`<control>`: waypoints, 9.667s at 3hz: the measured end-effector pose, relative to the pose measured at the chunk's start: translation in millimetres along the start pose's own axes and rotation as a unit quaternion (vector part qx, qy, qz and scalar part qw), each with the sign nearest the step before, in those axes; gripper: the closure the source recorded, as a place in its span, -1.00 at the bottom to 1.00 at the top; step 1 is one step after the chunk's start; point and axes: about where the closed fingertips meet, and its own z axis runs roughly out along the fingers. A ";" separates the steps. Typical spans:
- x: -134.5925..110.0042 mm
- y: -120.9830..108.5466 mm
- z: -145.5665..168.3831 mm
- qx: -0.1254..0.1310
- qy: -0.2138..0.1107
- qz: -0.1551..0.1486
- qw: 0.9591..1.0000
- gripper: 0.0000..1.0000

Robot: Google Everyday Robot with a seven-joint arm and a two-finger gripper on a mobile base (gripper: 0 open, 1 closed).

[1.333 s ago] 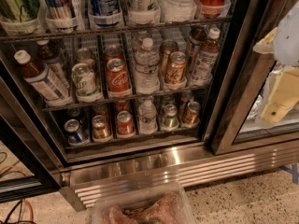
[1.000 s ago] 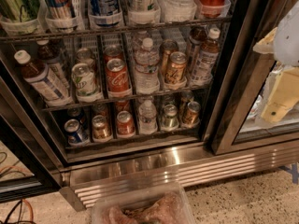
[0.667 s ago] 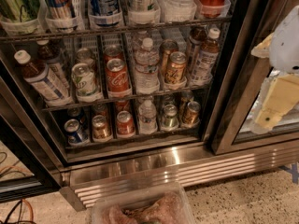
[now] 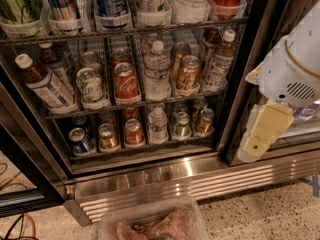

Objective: Pick blue water bottle from middle shelf of fridge

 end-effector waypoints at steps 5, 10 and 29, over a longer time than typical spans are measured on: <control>-42.4 59.1 96.2 0.015 -0.019 0.129 0.991 -1.00; -137.7 109.6 184.8 -0.080 -0.171 0.230 0.955 -1.00; -355.8 14.8 218.6 0.037 -0.397 0.176 0.900 -0.74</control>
Offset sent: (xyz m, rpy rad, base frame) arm -0.0345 0.0575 -0.0698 0.0198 -0.0375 -0.1042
